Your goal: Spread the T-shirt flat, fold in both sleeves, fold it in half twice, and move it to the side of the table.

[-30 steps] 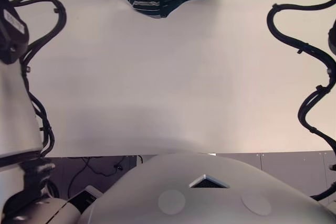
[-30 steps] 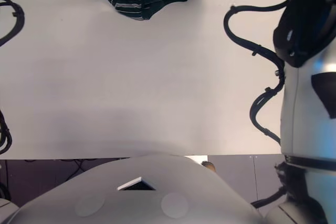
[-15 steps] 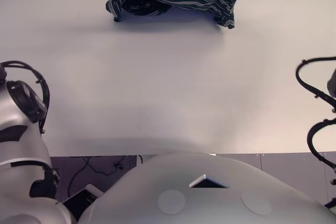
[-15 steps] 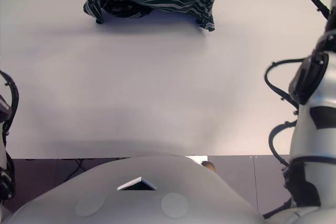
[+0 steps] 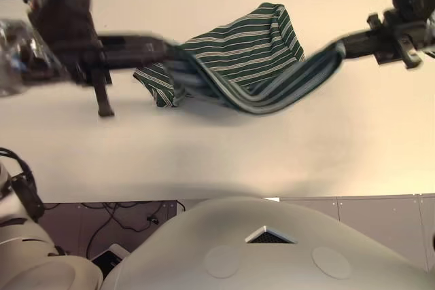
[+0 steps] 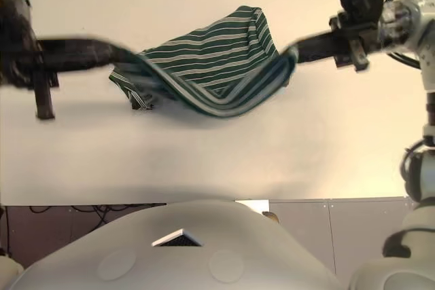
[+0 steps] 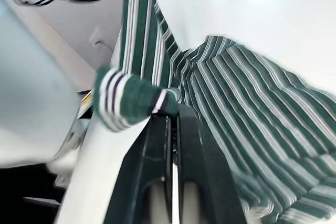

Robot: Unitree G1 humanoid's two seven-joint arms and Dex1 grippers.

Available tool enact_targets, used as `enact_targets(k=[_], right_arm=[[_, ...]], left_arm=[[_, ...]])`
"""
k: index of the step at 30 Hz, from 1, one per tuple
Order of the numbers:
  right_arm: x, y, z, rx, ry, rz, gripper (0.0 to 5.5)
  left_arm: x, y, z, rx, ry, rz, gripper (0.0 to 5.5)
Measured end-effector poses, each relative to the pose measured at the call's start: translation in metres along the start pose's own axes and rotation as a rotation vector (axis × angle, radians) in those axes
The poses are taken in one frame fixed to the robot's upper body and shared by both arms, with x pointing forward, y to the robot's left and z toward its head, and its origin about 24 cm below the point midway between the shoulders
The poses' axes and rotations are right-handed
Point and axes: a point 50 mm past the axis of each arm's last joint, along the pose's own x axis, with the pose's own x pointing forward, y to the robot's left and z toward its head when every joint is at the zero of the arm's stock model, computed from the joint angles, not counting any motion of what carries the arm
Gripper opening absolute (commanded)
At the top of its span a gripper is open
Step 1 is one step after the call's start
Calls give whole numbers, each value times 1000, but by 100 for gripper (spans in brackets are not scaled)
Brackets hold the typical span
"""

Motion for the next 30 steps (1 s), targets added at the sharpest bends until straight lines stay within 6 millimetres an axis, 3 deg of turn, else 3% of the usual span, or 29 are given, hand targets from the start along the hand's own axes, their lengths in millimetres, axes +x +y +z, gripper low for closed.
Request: enact_targets(k=[3, 7, 13, 16, 19, 22, 27, 30], right_arm=[[12, -40, 28, -58, -110, -248, 0], [21, -71, 69, -98, -254, -480, 0], [29, -90, 91, -111, -315, -756, 0], [39, -96, 108, -113, -357, -916, 0], [42, -90, 150, -173, -458, -1025, 0], [35, -84, 171, -202, -517, -1080, 0], [31, -83, 174, -186, -565, -1067, 0], [33, -80, 174, -235, -523, -954, 0]], left_arm=[[2, 52, 20, 26, -107, 227, 2], [15, 107, 35, 55, -159, 419, 2], [33, 151, 39, 122, -125, 641, 2], [46, 164, 50, 169, -106, 777, 2], [49, 160, 99, 273, -205, 861, 2], [42, 154, 130, 327, -285, 896, 2], [37, 151, 142, 325, -337, 886, 2], [32, 148, 143, 341, -318, 771, 2]])
